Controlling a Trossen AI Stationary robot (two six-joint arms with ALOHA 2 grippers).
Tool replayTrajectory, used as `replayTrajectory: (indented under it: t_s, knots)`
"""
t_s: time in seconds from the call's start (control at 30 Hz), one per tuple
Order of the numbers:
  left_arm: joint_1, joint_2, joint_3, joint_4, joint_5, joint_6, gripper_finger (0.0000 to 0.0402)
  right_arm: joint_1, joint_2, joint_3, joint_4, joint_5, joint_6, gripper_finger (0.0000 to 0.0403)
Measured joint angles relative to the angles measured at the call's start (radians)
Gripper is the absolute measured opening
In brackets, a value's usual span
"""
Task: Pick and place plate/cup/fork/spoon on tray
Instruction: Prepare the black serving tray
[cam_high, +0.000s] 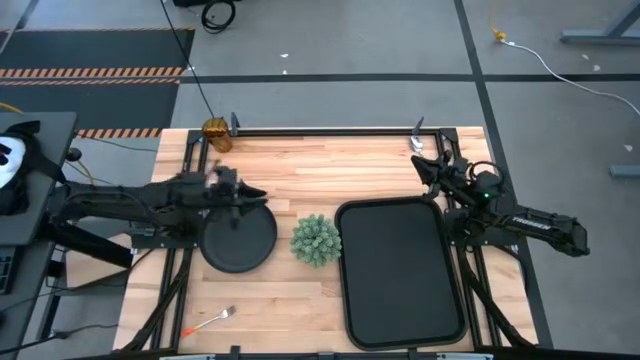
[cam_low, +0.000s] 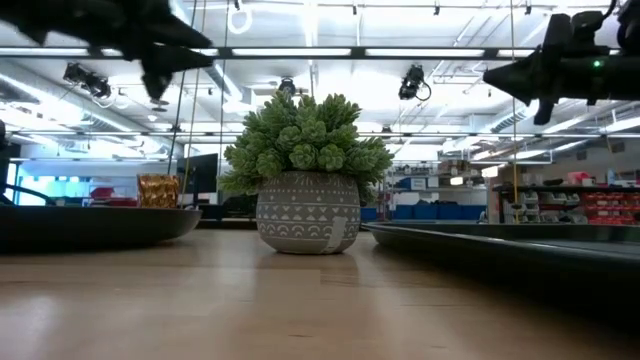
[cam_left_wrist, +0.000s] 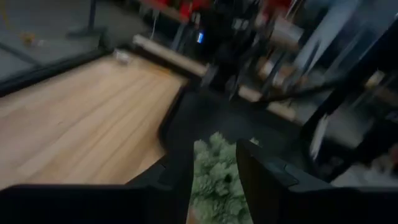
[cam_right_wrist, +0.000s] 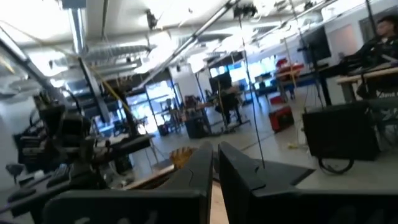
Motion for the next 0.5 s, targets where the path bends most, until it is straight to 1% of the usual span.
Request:
replayTrajectory:
  t_s: [0.07, 0.13, 0.23, 0.37, 0.4, 0.5]
  knots:
    - [-0.008, 0.103, 0.067, -0.002, 0.006, 0.027, 0.0148, 0.008, 0.034, 0.013, -0.004, 0.0, 0.018, 0.0032]
    - [-0.021, 0.199, 0.132, -0.003, 0.006, 0.058, 0.0168, 0.015, 0.066, 0.022, -0.006, 0.0, 0.071, 0.0032]
    - [-0.048, 0.353, 0.242, -0.011, 0.008, 0.115, 0.021, 0.023, 0.107, 0.025, -0.008, -0.002, 0.154, 0.0032]
    - [-0.093, 0.555, 0.405, -0.111, 0.01, 0.183, 0.027, 0.026, 0.139, 0.027, -0.01, -0.054, 0.226, 0.0032]
    - [-0.106, 0.604, 0.448, -0.15, 0.012, 0.2, 0.0283, 0.026, 0.145, 0.027, -0.012, -0.077, 0.225, 0.0032]
    - [-0.15, 0.74, 0.576, -0.266, 0.0, 0.228, 0.0312, 0.026, 0.156, 0.027, -0.016, -0.13, 0.142, 0.0032]
